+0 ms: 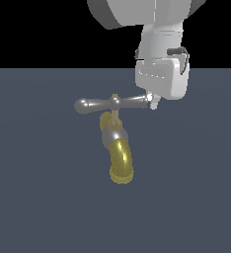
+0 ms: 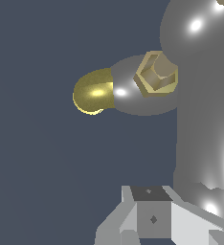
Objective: Turn on the faucet by rotating a designated handle.
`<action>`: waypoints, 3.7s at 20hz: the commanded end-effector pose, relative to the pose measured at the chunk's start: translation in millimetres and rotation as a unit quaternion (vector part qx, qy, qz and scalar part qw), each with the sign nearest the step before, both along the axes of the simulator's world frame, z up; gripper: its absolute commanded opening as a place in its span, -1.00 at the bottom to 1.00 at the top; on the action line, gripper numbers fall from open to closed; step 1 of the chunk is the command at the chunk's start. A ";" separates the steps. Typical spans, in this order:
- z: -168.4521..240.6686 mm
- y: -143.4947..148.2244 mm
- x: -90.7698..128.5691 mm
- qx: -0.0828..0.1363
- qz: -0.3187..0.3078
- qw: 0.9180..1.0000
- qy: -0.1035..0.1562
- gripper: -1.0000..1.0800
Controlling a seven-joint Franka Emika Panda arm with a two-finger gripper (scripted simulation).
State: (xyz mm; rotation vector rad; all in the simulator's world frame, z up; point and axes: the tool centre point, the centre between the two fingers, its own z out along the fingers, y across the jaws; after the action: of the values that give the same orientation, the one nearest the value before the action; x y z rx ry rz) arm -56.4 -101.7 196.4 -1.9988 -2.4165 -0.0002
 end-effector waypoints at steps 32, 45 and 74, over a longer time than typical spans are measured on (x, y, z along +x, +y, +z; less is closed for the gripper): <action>-1.1 41.5 90.1 -0.002 -0.002 1.000 0.000 -1.00; -2.3 60.6 105.2 -0.008 -0.017 1.000 0.000 -1.00; -1.5 159.1 70.6 -0.007 -0.015 1.000 -0.002 -1.00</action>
State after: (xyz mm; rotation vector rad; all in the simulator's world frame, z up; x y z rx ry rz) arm 25.5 9.6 193.8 -2.1390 -2.3444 0.0268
